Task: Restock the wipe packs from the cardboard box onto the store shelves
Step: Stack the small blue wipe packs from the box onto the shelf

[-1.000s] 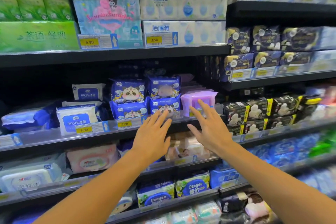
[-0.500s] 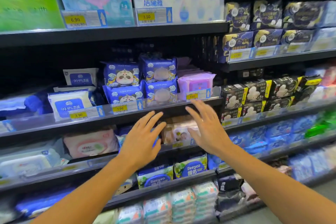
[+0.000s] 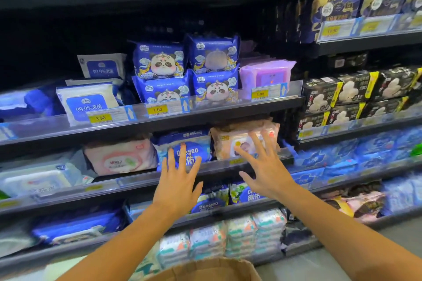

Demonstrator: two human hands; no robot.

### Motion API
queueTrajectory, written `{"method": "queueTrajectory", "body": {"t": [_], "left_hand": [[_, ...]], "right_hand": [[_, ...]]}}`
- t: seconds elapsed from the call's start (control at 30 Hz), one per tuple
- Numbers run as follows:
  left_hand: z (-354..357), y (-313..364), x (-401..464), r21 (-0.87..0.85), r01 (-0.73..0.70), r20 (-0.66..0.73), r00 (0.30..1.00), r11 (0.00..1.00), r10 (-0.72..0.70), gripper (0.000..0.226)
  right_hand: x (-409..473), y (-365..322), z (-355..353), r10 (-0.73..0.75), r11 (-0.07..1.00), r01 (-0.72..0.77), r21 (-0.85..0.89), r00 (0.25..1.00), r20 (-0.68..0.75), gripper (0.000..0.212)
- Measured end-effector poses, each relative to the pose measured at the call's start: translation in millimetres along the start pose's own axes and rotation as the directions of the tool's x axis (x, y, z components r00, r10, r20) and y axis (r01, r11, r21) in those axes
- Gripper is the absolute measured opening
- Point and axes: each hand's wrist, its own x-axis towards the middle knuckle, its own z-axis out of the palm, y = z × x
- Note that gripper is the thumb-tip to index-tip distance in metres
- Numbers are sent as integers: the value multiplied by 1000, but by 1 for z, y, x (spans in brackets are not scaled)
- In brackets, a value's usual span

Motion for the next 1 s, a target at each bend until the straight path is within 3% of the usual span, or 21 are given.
{"method": "queueTrajectory", "body": {"t": [0.1,0.27,0.37,0.43,0.53,0.63,0.7,0.87,1.0], "left_hand": [[8,-4,2,8,-36,4,999,999,36,71],[4,-19,-9,-144,-86,-29,996,986,83,68],[-3,-28,-24,-317,4,-84,996,948,-32,69],[-5,-33,-34,-358,131,-72,983,924,-167,70],[-5,-42,-40,-374,245,-6,964,895,-266,78],[-5,-46,-35,-388,176,20,983,905,-183,81],[-6,-44,-26,-408,169,49,985,897,-163,78],[-6,-48,0,-438,212,107,977,873,-183,68],[-6,-56,-6,-428,171,156,981,888,-114,76]], "right_hand": [[-1,5,-5,-12,1000,12,14,1000,7,61],[-6,-10,-14,36,993,-31,118,999,-36,62],[-5,-39,-17,-80,968,112,225,986,-148,52],[0,-63,-18,-122,928,157,339,985,-122,49],[14,-95,-22,10,867,-35,498,999,51,55],[32,-116,-18,95,868,-175,464,977,190,78],[37,-124,-11,125,878,-201,435,972,198,91],[30,-125,-18,170,801,-255,541,964,203,77],[33,-127,-8,169,852,-244,464,966,198,80]]}}
